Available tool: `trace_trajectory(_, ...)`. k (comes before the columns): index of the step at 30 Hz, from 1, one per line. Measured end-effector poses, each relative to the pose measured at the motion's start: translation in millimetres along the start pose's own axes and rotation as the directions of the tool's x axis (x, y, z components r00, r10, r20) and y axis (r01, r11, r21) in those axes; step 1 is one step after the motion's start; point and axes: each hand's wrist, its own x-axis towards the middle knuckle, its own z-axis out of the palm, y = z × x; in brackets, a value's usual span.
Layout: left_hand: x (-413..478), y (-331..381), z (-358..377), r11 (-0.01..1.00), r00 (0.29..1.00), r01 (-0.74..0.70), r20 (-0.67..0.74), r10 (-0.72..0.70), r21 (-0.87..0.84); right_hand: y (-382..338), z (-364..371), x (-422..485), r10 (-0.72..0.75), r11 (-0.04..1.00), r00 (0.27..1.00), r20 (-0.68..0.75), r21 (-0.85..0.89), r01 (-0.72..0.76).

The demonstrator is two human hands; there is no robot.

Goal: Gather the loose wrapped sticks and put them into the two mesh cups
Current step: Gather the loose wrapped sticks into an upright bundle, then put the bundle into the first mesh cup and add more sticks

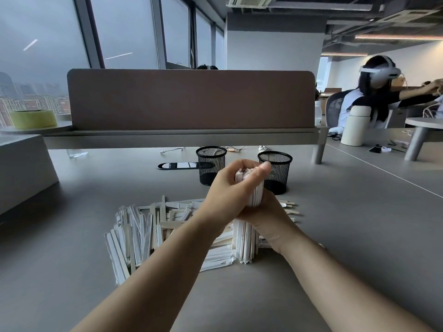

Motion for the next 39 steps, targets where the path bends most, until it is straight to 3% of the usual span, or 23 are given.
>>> trace_trajectory(5,-1,0,3,1.000,1.000,0.012,-0.012,-0.012,-0.002,0,2,1,0.003,1.000,1.000,-0.024,-0.012,-0.003)
trace_trajectory(10,28,-16,-19,0.993,0.983,0.058,-0.166,-0.075,-0.104,5,4,16,0.108,0.994,0.987,-0.120,0.036,-0.104)
trace_trajectory(14,76,-53,-44,0.962,0.949,0.089,-0.316,-0.003,0.258,3,9,40,0.188,0.981,0.976,-0.113,-0.017,-0.191)
trace_trajectory(17,105,-75,-61,0.786,0.972,0.107,-0.229,0.045,0.609,-1,12,59,0.230,0.971,0.973,-0.035,-0.055,-0.232)
trace_trajectory(19,116,-85,-67,0.563,0.995,0.051,-0.091,0.042,0.825,-2,14,70,0.250,0.968,0.968,0.010,-0.040,-0.249)
trace_trajectory(21,125,-89,-71,0.382,0.999,0.037,-0.029,-0.027,0.923,0,16,78,0.266,0.964,0.963,0.038,-0.009,-0.266)
trace_trajectory(24,132,-88,-71,0.281,0.984,0.131,-0.090,-0.153,0.951,6,16,83,0.267,0.962,0.960,0.079,0.030,-0.270)
trace_trajectory(28,137,-93,-71,0.339,0.974,0.199,-0.146,-0.175,0.919,12,13,85,0.265,0.962,0.957,0.118,0.030,-0.270)
trace_trajectory(33,124,-95,-74,0.631,0.985,0.153,-0.169,-0.035,0.760,12,12,86,0.276,0.956,0.957,0.093,0.075,-0.283)
trace_trajectory(39,83,-80,-76,0.757,0.962,0.039,-0.229,0.148,0.652,-2,19,79,0.199,0.966,0.977,0.081,0.152,-0.209)
